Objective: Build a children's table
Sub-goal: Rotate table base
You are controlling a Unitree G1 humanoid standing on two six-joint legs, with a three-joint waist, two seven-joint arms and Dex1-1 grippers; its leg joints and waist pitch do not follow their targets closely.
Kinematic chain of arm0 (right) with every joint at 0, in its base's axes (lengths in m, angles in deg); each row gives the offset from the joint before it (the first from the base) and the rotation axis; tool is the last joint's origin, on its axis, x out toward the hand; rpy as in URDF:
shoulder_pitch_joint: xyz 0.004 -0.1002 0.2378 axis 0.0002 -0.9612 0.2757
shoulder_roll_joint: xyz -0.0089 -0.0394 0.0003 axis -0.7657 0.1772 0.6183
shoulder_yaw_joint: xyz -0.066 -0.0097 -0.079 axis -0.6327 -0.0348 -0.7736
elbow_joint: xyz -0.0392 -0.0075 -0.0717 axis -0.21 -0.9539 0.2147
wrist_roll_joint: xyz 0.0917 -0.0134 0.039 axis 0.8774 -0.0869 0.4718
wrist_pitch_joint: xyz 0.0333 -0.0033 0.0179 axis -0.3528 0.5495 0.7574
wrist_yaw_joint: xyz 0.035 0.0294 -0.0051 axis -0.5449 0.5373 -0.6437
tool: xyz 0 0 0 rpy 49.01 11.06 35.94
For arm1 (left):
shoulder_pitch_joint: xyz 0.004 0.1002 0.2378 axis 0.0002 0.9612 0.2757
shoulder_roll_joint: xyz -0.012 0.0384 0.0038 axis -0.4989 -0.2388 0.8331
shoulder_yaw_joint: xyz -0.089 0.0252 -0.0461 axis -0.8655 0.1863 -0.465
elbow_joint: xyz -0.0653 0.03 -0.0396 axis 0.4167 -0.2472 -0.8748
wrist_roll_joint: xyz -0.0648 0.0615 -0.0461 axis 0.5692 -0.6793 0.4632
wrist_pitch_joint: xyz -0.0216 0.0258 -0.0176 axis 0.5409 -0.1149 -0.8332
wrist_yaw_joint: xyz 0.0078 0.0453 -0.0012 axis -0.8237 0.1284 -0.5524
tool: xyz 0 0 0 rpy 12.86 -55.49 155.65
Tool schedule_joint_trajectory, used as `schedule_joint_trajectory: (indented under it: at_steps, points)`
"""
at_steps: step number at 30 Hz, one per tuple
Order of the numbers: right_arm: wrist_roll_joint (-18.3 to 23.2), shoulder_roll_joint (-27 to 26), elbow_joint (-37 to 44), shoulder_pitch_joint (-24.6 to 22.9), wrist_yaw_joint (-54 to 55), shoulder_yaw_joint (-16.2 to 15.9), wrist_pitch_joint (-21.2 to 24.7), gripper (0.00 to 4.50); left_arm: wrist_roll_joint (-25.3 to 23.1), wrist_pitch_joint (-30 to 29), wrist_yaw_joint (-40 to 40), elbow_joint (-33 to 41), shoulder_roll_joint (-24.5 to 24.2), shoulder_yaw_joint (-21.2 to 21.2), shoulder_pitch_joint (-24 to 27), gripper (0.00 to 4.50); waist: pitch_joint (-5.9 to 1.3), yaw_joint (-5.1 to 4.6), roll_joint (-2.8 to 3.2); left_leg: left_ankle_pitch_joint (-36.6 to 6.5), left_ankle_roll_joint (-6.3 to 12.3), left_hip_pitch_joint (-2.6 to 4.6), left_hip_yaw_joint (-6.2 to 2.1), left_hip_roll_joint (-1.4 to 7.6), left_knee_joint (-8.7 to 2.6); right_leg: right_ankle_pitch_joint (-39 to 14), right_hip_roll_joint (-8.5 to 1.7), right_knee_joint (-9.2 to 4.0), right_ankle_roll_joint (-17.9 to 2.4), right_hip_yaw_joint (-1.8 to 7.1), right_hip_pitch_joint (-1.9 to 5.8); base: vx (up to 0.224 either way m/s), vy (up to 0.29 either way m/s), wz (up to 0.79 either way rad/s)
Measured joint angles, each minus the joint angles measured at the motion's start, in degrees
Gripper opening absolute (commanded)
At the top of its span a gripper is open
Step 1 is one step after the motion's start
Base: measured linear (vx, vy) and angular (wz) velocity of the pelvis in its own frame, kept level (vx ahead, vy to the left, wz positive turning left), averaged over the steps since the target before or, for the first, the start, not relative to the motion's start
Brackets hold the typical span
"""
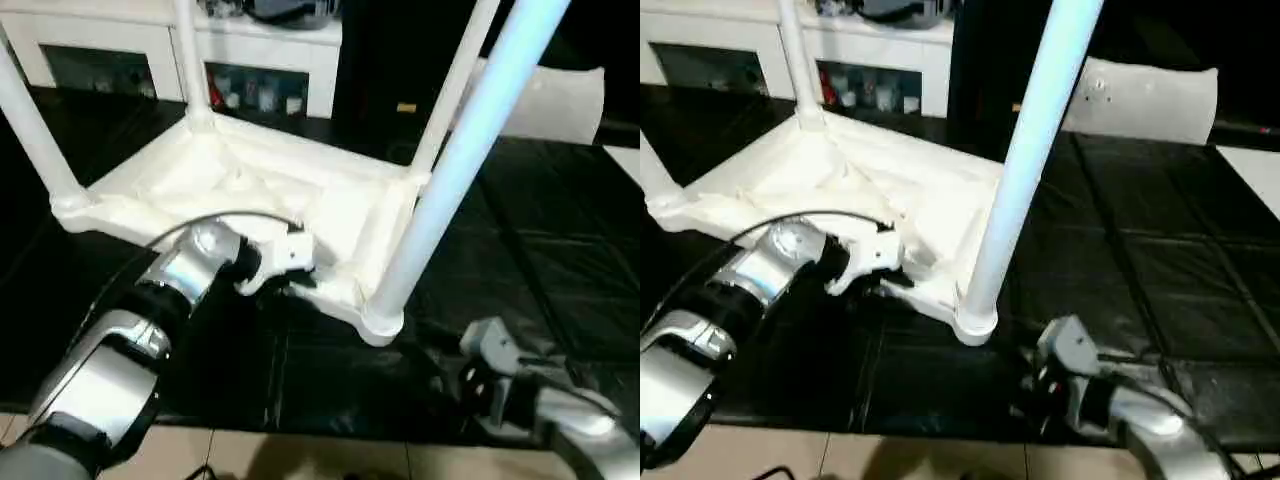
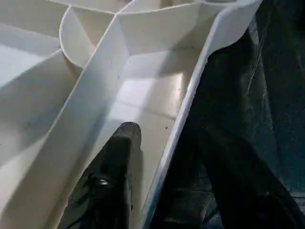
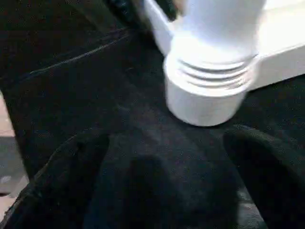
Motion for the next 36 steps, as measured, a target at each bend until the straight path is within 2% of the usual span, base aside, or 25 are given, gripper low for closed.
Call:
schedule_joint_trajectory:
  at_steps: [2, 3, 4, 7, 8, 9, 20, 28, 32, 36]
  points:
    - [-1.2, -0.9, -2.3, 0.8, -0.6, -1.6, -1.6, 4.5, -0.9, 1.4, -0.1, -1.9, 0.4, 0.3, -0.9, 1.91, -0.01, 0.02, -0.38, 0.0, 0.0, -0.02, 0.03, 0.04, 0.0, 0.0, 0.0, -0.02, 0.0, -0.04, -0.01, 0.0, 0.0, 0.0]
    - [-1.5, -1.2, -3.4, 1.2, -0.7, -2.1, -2.3, 4.5, -1.4, 1.8, 0.0, -2.4, 0.5, 0.3, -1.3, 1.64, -0.02, 0.02, -0.46, 0.0, 0.0, -0.04, 0.04, 0.05, 0.0, 0.0, 0.0, -0.04, 0.0, -0.04, -0.02, 0.0, 0.0, 0.0]
    - [-1.8, -1.2, -4.2, 1.4, -0.7, -2.6, -2.7, 4.5, -1.8, 2.1, 0.0, -2.7, 0.7, 0.3, -1.4, 1.64, -0.04, 0.02, -0.49, 0.0, 0.01, -0.03, 0.1, 0.04, 0.0, 0.0, -0.02, -0.07, 0.0, 0.0, -0.01, 0.0, 0.0, 0.0]
    - [-2.2, -1.3, -5.7, 2.1, -0.9, -3.0, -3.9, 4.5, -2.1, 3.0, -0.2, -3.7, 0.9, 0.4, -1.7, 1.48, 0.0, 0.03, -0.66, 0.0, 0.02, -0.06, 0.16, 0.03, -0.01, 0.0, -0.06, -0.09, 0.0, -0.01, -0.04, 0.0, 0.0, 0.0]
    - [-2.2, -1.3, -5.6, 2.1, -1.1, -3.0, -4.1, 4.5, -2.2, 3.3, -0.3, -4.1, 1.0, 0.4, -1.9, 1.14, -0.01, 0.11, -0.76, 0.0, 0.02, -0.05, 0.16, 0.04, -0.02, 0.0, -0.06, -0.09, 0.0, -0.02, -0.04, 0.0, 0.0, 0.0]
    - [-2.2, -1.1, -5.5, 2.1, -1.1, -3.0, -4.3, 4.5, -2.4, 3.6, -0.4, -4.4, 1.0, 0.4, -2.1, 1.14, -0.01, 0.14, -0.8, 0.0, 0.02, -0.05, 0.16, 0.04, -0.03, 0.0, -0.06, -0.09, 0.0, -0.03, -0.04, 0.0, 0.0, 0.0]
    - [-1.3, -0.6, -4.1, 1.8, -2.3, -2.1, -6.7, 4.5, -4.2, 5.4, 2.1, -7.3, 2.5, 0.6, -4.1, 0.55, 0.02, -0.1, -0.95, 0.0, 0.03, -0.01, 0.24, 0.07, -0.03, 0.0, -0.06, -0.07, 0.0, 0.02, -0.08, 0.0, 0.0, 0.0]
    - [3.3, -1.5, -3.6, 1.4, -4.6, 0.1, -7.1, 4.5, -4.6, 3.8, 4.3, -9.3, 3.2, 0.7, -5.7, 0.27, 0.07, -0.28, -1.02, 0.0, 0.04, -0.01, 0.29, 0.18, -0.05, 0.0, 0.02, -0.07, 0.0, 0.01, -0.14, 0.0, 0.0, 0.0]
    - [3.4, -1.5, -3.3, 1.9, -4.8, 0.7, -8.6, 4.5, -5.0, 3.5, 4.2, -9.9, 3.5, 0.4, -5.8, 0.12, 0.06, -0.26, -1.02, 0.0, 0.02, 0.04, 0.3, 0.2, -0.04, 0.0, 0.03, -0.05, 0.0, 0.02, -0.11, 0.0, 0.0, 0.0]
    - [2.9, -1.8, -3.3, 2.1, -4.7, 0.7, -10.0, 4.5, -4.8, 0.1, 3.7, -10.1, 3.6, -0.7, -5.8, 0.03, 0.06, -0.49, -1.01, 0.0, 0.02, 0.06, 0.38, 0.2, -0.05, 0.1, 0.04, -0.05, -0.1, 0.08, -0.04, 0.0, 0.0, 0.0]
